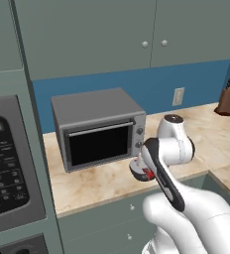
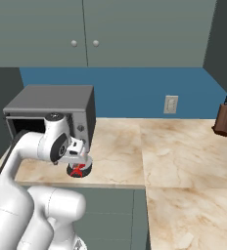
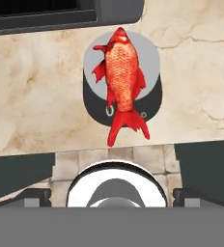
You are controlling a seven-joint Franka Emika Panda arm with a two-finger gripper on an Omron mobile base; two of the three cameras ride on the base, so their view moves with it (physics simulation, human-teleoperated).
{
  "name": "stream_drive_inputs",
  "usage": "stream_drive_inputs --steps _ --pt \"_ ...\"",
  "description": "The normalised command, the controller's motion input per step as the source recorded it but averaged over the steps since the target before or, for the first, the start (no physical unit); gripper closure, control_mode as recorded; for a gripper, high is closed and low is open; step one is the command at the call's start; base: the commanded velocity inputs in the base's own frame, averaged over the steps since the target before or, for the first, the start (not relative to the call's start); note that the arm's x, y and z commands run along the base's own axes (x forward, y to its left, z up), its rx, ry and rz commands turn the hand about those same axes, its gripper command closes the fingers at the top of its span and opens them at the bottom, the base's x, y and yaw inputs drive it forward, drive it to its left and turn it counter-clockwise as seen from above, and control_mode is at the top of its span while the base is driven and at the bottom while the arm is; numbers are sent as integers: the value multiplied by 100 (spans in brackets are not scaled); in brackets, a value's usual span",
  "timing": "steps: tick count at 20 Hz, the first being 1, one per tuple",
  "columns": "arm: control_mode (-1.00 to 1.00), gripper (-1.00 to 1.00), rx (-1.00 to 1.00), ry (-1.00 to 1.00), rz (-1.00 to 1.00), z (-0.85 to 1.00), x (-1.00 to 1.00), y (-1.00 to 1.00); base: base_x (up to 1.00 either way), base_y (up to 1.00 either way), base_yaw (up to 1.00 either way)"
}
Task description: Take the fish from the fridge and place it on the digital scale on the counter by the fridge. Wait a few seconds for a reading, then move it to the plate on the dining counter.
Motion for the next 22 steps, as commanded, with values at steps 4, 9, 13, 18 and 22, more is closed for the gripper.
stream_drive_inputs --steps 4,9,13,18,22 --pt "-100 -100 0 1 2 -34 54 0 0 0 0" --pt "-100 -100 0 2 2 -41 67 0 0 0 0" --pt "-100 -100 0 3 1 -39 62 0 0 0 0" --pt "-100 -100 0 5 2 -29 48 0 0 0 0" --pt "-100 -100 0 6 1 -25 33 0 0 0 0"
